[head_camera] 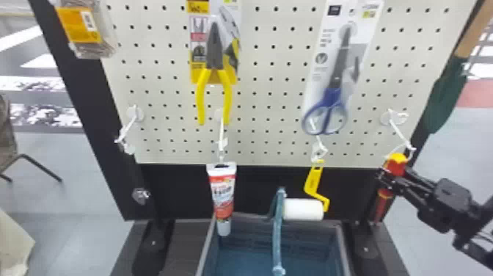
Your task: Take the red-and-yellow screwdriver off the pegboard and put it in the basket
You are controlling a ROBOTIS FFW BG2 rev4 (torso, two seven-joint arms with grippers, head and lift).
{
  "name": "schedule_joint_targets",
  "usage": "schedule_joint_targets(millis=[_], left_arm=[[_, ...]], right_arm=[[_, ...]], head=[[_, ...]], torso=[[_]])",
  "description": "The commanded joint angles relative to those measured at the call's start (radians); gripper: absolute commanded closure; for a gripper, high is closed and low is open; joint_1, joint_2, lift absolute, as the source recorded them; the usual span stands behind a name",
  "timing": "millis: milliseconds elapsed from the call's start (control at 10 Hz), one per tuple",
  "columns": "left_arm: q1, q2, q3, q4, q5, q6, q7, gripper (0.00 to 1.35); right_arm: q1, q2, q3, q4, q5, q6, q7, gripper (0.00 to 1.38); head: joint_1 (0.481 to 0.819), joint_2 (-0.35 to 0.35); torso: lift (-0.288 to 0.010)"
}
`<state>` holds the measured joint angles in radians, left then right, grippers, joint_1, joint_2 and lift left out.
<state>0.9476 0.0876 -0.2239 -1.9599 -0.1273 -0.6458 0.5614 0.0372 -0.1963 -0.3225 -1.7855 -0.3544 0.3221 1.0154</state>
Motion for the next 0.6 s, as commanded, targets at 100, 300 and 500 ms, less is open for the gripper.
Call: schedule_joint_targets(millis=[100,300,500], left_arm=[[0.000,0.000,0.000,0.000,-0.002,-0.002,0.000,0.13],[0.000,0.000,0.000,0.000,-0.002,0.000,0.000,0.13],[0.000,0.000,0.000,0.000,-0.002,0.000,0.000,0.13]], right_arm=[[0.000,0.000,-0.001,0.005,-0.001,0.000,0.000,1.08],[0.000,0.000,0.000,0.005,-0.005,0.003,0.000,1.08],[-0.002,-0.002,0.000,0.012,-0.006,0.003,0.002,1.08]], head=[[0.549,0.000],[0.549,0.000],[0.549,0.000]], torso=[[-0.100],[-0.100],[-0.100]])
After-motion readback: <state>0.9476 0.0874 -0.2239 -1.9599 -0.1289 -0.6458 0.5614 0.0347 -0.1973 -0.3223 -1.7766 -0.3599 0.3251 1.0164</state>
